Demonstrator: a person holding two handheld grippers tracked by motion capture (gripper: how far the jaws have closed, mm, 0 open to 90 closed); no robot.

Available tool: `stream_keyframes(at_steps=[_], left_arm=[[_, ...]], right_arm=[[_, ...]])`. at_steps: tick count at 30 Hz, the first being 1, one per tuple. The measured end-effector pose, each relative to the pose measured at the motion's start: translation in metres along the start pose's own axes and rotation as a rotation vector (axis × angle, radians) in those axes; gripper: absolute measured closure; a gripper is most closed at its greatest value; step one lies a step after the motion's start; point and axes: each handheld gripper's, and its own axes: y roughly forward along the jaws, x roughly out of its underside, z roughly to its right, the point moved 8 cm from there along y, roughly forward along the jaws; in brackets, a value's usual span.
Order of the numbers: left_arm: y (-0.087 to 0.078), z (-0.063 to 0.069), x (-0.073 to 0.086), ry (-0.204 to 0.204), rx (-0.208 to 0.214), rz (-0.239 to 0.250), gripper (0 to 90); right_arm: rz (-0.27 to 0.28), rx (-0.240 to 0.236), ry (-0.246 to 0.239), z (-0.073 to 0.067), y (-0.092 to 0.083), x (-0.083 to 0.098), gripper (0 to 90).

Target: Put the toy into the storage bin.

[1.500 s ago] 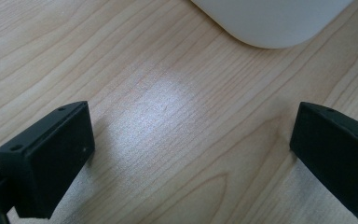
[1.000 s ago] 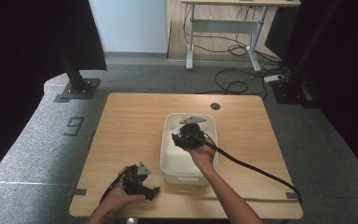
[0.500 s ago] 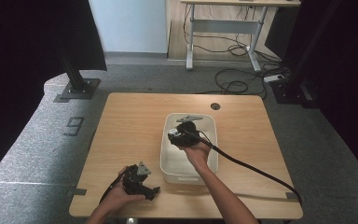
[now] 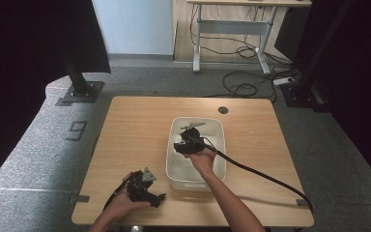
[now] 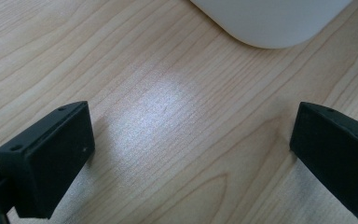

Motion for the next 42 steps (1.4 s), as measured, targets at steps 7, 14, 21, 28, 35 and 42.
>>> stream_keyframes(at_steps=[7, 14, 21, 28, 35, 42], left_arm=[[0.000, 0.000, 0.000, 0.001, -0.001, 0.000, 0.1], [0.000, 0.000, 0.000, 0.001, 0.000, 0.001, 0.1], [0.000, 0.000, 0.001, 0.001, 0.000, 0.003, 0.2], [-0.001, 0.001, 0.002, -0.001, 0.000, 0.005, 0.2], [-0.001, 0.001, 0.002, 0.002, 0.002, 0.005, 0.1], [-0.001, 0.001, 0.002, 0.004, 0.002, 0.004, 0.0]], right_arm=[[-0.047, 0.025, -0.007, 0.009, 0.009, 0.004, 50.3], [-0.066, 0.013, 0.012, 0.012, 0.017, 0.005, 50.3], [-0.092, 0.009, 0.022, 0.013, 0.027, 0.011, 50.2], [-0.136, 0.000, 0.048, 0.016, 0.035, 0.016, 50.1], [-0.157, -0.010, 0.059, 0.016, 0.039, 0.019, 50.1], [-0.156, -0.043, 0.091, 0.016, 0.042, 0.017, 40.2]])
